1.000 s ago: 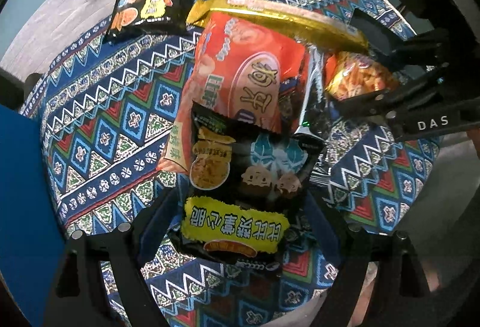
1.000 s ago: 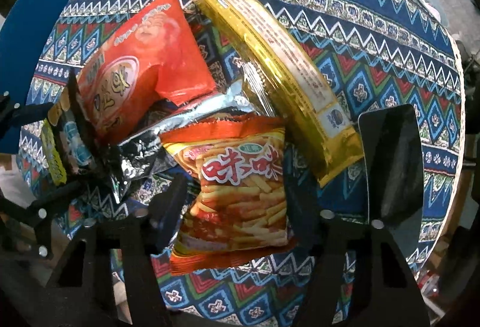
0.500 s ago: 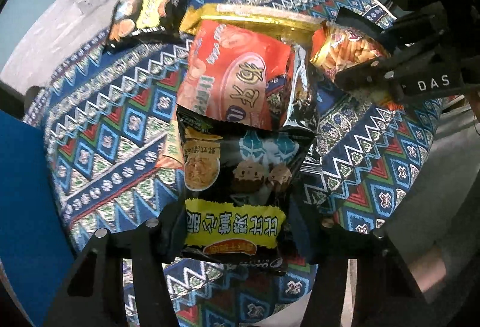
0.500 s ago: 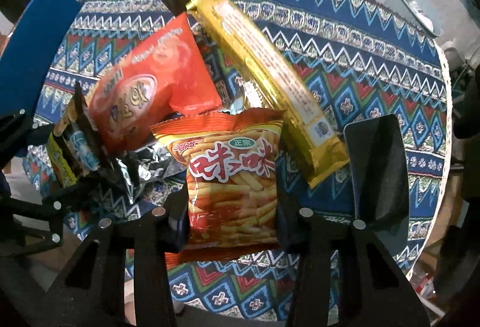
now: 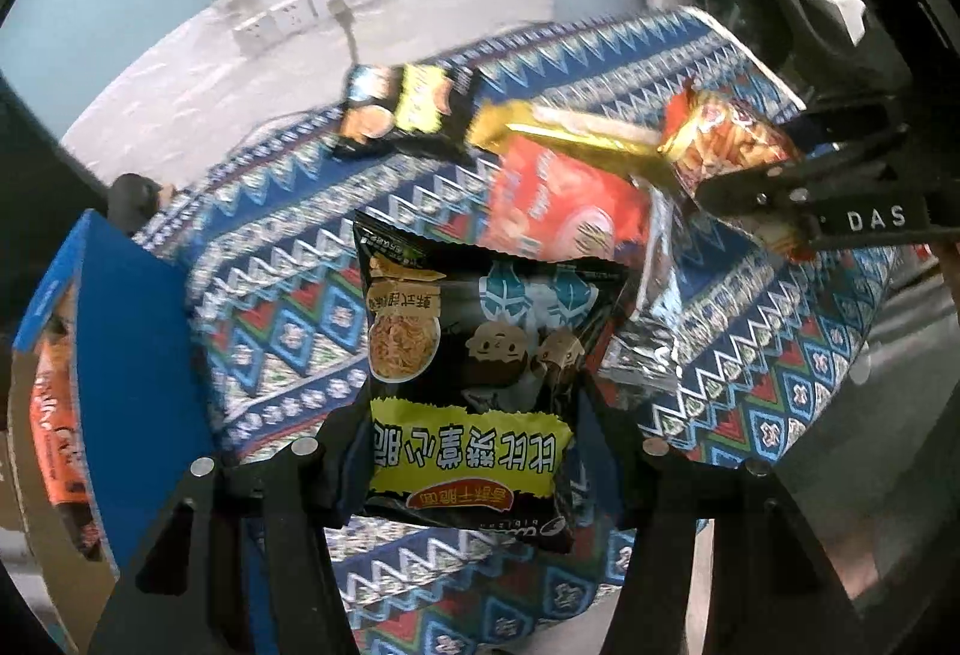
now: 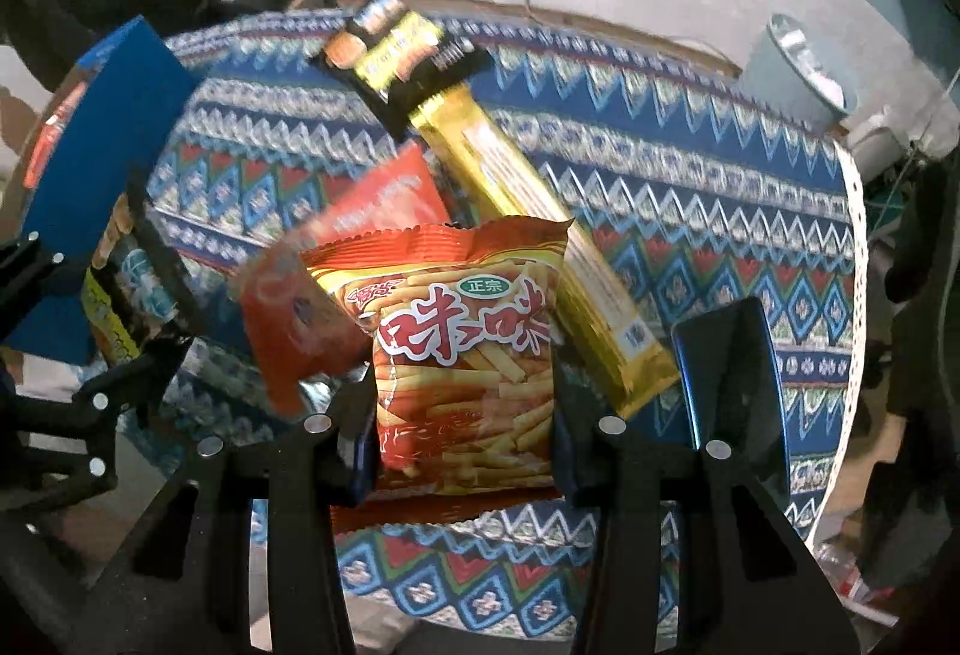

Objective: Organize snacks
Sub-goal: 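Grasp the black snack bag with the left gripper while the right gripper grasps the red stick-snack bag, then carry the black bag with the left gripper while the right gripper carries the red bag over the box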

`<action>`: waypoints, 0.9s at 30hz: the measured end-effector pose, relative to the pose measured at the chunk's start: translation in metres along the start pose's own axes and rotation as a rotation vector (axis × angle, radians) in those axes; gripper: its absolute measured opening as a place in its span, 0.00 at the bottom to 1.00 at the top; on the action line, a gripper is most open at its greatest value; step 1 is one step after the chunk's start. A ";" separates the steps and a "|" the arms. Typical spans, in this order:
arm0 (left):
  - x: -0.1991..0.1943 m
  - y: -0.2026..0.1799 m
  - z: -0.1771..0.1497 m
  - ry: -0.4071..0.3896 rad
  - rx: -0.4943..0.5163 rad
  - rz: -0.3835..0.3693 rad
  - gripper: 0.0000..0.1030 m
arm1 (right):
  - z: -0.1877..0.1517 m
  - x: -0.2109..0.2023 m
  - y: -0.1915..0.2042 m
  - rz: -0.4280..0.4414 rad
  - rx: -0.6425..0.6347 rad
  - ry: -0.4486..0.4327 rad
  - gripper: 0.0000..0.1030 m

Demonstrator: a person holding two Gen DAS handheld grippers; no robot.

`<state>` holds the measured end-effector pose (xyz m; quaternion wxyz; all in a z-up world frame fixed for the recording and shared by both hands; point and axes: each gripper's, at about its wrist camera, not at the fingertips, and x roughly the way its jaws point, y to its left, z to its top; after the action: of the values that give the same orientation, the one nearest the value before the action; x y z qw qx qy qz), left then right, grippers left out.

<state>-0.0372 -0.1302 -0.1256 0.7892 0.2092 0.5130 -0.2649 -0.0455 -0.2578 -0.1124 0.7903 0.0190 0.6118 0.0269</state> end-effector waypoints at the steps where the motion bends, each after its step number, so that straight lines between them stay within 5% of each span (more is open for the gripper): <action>1: -0.004 0.005 0.001 -0.009 -0.007 0.012 0.58 | 0.001 -0.004 0.004 0.003 -0.004 -0.008 0.42; 27: -0.084 0.105 -0.019 -0.141 -0.200 0.167 0.58 | 0.063 -0.042 0.127 0.078 -0.182 -0.115 0.42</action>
<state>-0.0115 -0.0205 -0.0496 0.8596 0.1521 0.4609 -0.1599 0.0020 -0.1337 -0.0477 0.8208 -0.0277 0.5594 0.1120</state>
